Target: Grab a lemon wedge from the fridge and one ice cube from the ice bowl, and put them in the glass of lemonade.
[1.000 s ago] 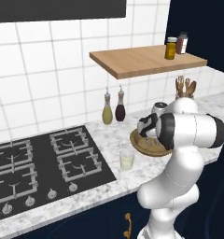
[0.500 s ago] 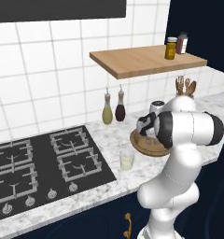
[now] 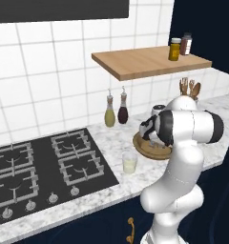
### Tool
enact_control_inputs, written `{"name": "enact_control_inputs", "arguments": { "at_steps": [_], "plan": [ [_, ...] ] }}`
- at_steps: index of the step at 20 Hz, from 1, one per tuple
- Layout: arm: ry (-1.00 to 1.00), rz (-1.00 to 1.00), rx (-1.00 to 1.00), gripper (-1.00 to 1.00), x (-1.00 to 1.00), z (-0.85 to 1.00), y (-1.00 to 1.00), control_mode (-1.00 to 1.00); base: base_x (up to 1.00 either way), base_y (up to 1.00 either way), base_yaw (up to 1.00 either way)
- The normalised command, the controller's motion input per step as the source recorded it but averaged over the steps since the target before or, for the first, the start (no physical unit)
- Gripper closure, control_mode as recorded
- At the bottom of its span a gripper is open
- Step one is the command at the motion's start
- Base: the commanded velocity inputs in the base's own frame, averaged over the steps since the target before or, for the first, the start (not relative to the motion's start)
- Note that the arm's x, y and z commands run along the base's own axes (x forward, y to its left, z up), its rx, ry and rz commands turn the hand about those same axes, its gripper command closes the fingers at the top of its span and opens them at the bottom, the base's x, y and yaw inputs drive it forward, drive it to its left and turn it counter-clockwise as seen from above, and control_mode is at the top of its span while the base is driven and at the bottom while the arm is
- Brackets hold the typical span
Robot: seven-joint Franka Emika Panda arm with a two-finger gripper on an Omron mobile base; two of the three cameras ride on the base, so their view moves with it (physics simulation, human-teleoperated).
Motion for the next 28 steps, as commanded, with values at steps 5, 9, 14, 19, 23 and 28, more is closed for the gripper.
{"name": "enact_control_inputs", "arguments": {
  "at_steps": [5, 9, 14, 19, 23, 28],
  "plan": [
    [0.0, -0.02, 0.0, 1.0, 0.14, 0.0, 0.0, -1.0, 0.0, 0.0, 0.0],
    [-0.04, 0.0, 0.0, 1.0, -0.11, 0.28, 0.0, -1.0, 0.0, 0.0, 0.0],
    [-0.16, 0.0, 0.0, 1.0, -0.46, 0.86, 0.02, -1.0, 0.0, 0.0, 0.0],
    [0.0, 0.07, -0.02, 1.0, -0.52, 0.46, 0.4, -1.0, 0.0, 0.0, 0.0],
    [0.01, 0.25, -0.14, 1.0, -0.63, 0.62, 0.4, -1.0, 0.0, 0.0, 0.0],
    [0.05, 0.36, -0.23, 1.0, -0.7, 0.54, 0.51, -1.0, 0.0, 0.0, 0.0]
  ]
}}
